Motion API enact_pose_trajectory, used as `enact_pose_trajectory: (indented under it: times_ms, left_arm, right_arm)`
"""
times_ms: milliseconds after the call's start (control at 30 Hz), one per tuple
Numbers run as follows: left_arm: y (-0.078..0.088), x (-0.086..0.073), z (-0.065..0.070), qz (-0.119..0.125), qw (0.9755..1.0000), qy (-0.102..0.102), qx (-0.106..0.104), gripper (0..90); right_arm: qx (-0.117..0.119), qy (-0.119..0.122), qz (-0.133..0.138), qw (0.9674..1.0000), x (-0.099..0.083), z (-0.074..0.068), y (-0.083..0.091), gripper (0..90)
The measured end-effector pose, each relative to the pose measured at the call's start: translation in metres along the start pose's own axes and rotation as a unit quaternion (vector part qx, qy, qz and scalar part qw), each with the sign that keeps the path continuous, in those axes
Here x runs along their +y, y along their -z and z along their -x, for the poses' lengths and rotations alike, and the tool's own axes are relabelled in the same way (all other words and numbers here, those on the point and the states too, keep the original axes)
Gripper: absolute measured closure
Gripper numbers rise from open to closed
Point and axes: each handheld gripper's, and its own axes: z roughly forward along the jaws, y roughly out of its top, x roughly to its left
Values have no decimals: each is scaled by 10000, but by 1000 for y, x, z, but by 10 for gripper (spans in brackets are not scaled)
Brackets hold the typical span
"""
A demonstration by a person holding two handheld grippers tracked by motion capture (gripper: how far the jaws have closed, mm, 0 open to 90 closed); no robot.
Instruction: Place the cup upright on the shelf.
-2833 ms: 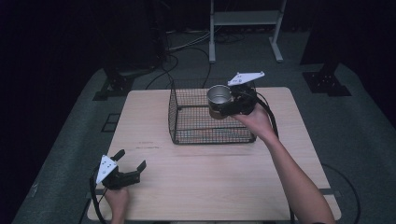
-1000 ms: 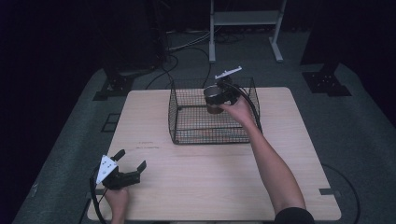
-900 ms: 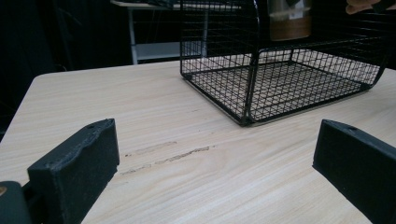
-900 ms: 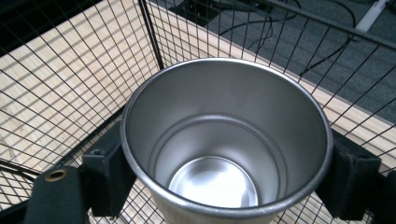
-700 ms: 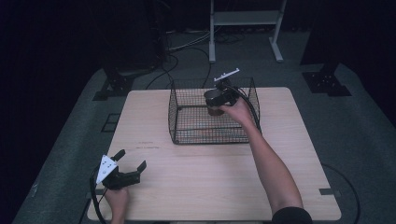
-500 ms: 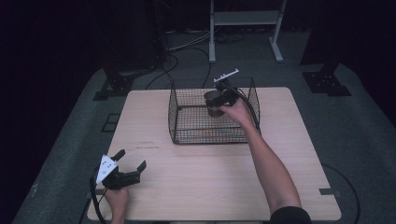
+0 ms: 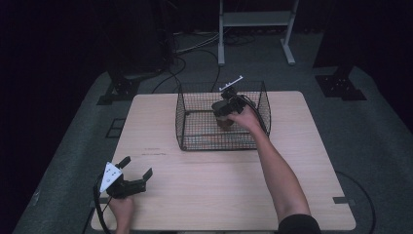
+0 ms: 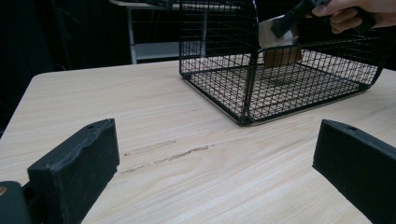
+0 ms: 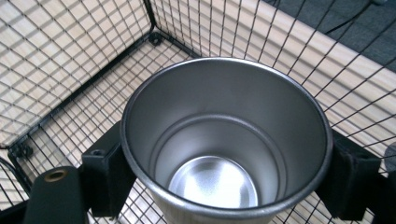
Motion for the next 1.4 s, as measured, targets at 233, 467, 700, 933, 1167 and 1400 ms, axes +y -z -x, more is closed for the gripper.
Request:
enact_pose_trajectory:
  times_ms: [233, 467, 700, 933, 1167, 1400]
  left_arm:
    - [1, 0, 0, -22, 10000, -17, -31, 0]
    - [1, 0, -1, 10, 10000, 25, -24, 0]
    - [1, 0, -1, 1, 10000, 23, -20, 0]
    - [1, 0, -1, 20, 10000, 40, -12, 0]
    - [1, 0, -1, 19, 10000, 42, -16, 0]
    - [1, 0, 0, 22, 10000, 42, -16, 0]
  right_arm:
    - [-90, -7, -258, 9996, -4, 2, -9, 174]
    - [-55, 39, -359, 9993, -4, 1, -8, 171]
    - [-98, 107, -463, 9988, -5, 1, -7, 165]
    - [-70, 65, -435, 9990, -7, 1, -7, 151]
    - [-99, 67, -435, 9990, -8, 1, -4, 131]
    - [-95, 67, -446, 9989, -9, 2, -3, 128]
